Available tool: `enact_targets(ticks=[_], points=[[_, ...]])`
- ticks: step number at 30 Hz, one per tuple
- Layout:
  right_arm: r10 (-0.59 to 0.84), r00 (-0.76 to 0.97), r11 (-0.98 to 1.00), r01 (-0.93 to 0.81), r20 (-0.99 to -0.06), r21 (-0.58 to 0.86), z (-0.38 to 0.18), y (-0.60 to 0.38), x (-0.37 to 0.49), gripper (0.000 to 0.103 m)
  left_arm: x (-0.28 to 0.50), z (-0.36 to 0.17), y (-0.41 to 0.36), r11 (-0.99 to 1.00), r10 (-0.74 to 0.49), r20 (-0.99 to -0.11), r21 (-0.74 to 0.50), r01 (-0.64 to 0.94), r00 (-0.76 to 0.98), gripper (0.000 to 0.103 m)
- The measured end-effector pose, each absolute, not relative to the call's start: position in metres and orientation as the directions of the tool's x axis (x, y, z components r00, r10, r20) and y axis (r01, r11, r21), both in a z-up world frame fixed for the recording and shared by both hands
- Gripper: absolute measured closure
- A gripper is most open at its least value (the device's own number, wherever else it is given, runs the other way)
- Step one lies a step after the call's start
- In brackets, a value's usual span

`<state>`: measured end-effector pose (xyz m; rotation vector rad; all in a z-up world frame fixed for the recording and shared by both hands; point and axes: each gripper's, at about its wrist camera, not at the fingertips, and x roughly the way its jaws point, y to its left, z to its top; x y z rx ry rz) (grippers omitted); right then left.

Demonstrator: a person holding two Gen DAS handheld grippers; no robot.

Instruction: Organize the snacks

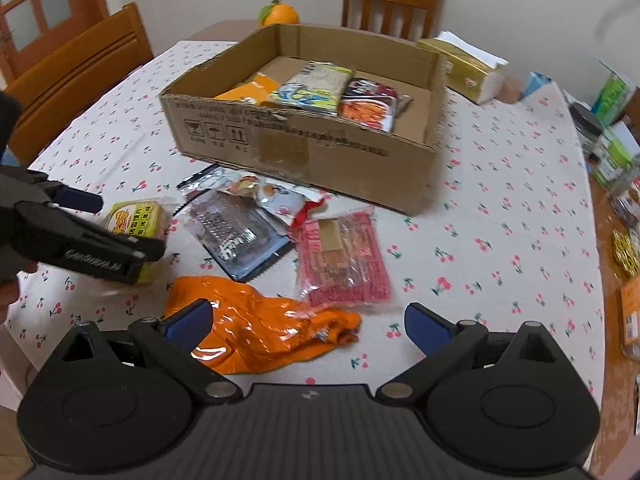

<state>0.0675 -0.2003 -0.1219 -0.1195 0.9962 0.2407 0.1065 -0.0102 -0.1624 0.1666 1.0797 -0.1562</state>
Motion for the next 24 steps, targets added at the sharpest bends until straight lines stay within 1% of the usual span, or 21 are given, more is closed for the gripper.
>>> enact_targets(ticks=[6,12,16,19,24], points=[[0.167,0.522,0.944,-0.329,-0.836,-0.016,-0.122,-0.179,0.082,0.000,0.096,-0.163,0.009,0.987,-0.018,-0.889,0.058,0.151,0.458,0.011],[0.146,0.536,0.934,-0.352,-0.832,-0.063,-0.129,-0.156,0.101,0.000,0.098,-0.169,0.012,0.987,-0.024,-0.893,0.051,0.154,0.450,0.011],[0.102,0.551,0.928,-0.352,-0.829,-0.120,-0.138,-0.143,0.109,0.000,0.100,-0.172,0.012,0.987,-0.038,-0.896,0.035,0.157,0.442,0.009],[0.067,0.559,0.920,-0.356,-0.827,-0.166,-0.143,-0.137,0.109,0.000,0.102,-0.174,0.014,0.985,-0.043,-0.898,0.034,0.166,0.438,0.005],[0.013,0.555,0.910,-0.350,-0.832,-0.220,-0.149,-0.138,0.095,0.000,0.107,-0.176,0.015,0.983,-0.062,-0.900,0.019,0.182,0.431,0.002]])
